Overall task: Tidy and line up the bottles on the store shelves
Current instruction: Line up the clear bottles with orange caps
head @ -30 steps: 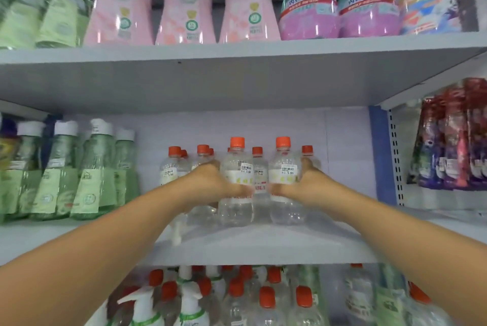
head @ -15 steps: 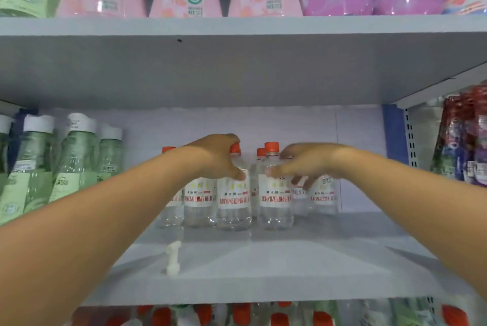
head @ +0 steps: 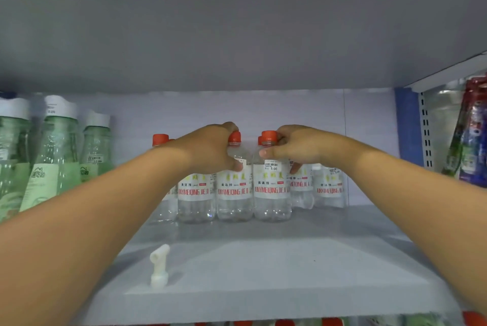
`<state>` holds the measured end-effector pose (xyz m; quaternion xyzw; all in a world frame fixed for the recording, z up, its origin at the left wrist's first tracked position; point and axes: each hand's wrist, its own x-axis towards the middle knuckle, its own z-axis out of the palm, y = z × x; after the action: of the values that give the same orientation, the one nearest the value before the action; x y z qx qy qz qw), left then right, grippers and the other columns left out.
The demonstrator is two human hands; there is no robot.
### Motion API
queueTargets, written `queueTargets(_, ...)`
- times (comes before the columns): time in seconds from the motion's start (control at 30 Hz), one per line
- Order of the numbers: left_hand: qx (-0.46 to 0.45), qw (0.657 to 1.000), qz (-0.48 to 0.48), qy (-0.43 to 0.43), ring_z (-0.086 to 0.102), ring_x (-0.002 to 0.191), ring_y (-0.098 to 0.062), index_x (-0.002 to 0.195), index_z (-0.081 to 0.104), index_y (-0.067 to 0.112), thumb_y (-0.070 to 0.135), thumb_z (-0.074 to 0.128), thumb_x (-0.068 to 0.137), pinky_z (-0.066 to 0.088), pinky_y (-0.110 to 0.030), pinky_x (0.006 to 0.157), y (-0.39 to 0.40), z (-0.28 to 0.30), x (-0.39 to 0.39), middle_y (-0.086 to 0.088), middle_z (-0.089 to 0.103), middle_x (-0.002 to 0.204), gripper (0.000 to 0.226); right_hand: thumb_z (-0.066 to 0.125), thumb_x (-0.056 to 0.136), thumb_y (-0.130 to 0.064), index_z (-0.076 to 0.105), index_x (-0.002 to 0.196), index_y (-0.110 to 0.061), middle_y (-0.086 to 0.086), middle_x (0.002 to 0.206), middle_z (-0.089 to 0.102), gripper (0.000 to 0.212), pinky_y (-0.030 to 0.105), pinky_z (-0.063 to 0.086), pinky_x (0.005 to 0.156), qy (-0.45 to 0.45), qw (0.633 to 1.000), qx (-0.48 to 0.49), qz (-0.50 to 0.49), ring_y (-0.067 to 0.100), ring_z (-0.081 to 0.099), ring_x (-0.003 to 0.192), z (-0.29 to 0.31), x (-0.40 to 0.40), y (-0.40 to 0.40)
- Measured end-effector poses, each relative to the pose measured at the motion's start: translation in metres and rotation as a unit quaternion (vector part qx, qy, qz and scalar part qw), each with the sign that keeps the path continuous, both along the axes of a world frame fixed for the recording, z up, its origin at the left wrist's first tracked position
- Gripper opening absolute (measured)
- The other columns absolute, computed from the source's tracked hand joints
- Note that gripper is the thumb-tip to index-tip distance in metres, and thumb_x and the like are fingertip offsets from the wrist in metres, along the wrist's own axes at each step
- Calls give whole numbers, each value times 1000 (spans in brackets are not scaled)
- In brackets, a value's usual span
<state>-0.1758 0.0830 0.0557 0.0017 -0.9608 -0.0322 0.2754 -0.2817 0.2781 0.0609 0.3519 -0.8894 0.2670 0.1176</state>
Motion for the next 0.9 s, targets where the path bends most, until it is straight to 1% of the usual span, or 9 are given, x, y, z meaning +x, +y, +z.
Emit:
queueTargets(0.07,-6,1000,8,1,58,102,-20,138,44,27,44,76,87,53,-37,87,0,-1,0,5,57,120,62,72,81,-65,58,115,-26,-4,112,68,53,43,62,85,7,1000,-18,-2,20,73,94,-3,-1,-1)
queueTargets(0.17,-19,1000,19,4,59,102,-20,139,44,29,48,75,86,54,-39,88,2,0,1,7,59,122,64,72,87,-56,58,116,-21,-2,111,66,48,34,63,77,6,999,-45,0,18,69,95,-7,2,-4)
queueTargets(0.33,20,999,-5,30,59,115,-14,157,28,35,54,75,85,47,-28,93,-1,-5,8,8,55,144,88,71,90,-51,58,120,-21,-2,112,66,45,31,61,70,1,997,-77,13,17,68,97,-14,4,-4)
queueTargets(0.43,148,974,-48,164,64,73,-2,142,49,38,52,73,87,46,-18,67,-18,8,32,14,66,121,62,67,90,-56,59,121,-24,-6,114,68,45,36,62,83,-3,996,-85,26,15,68,99,-20,1,-1)
queueTargets(0.53,260,926,-22,273,68,75,-22,111,66,28,44,75,88,51,-25,66,-59,22,56,-3,72,106,30,64,85,-69,60,124,-30,-10,115,69,55,42,58,93,8,996,-85,13,15,68,102,-24,-4,4)
queueTargets(0.63,273,942,51,189,69,87,-22,114,64,26,54,74,85,53,-31,78,-89,5,67,6,70,102,42,64,82,-72,62,122,-30,-10,115,69,58,42,59,92,13,996,-82,20,16,70,100,-22,-1,4)
queueTargets(0.7,277,951,68,115,69,88,-17,121,58,29,62,72,83,57,-34,81,-98,-15,68,13,68,102,52,67,85,-64,64,120,-24,-7,113,70,52,38,60,87,0,995,-91,30,16,70,99,-22,3,1)
queueTargets(0.77,314,946,50,65,71,88,-17,125,55,28,60,73,82,61,-39,84,-104,-28,65,7,69,105,57,71,86,-57,65,117,-22,-4,109,72,47,38,61,87,-7,995,-97,24,16,70,98,-21,4,-2)
queueTargets(0.9,367,928,22,52,74,87,-19,133,53,23,48,76,85,63,-39,79,-108,-35,63,0,73,102,59,73,84,-58,68,116,-23,-5,107,75,48,42,60,92,-16,996,-89,13,18,72,98,-19,3,-3)
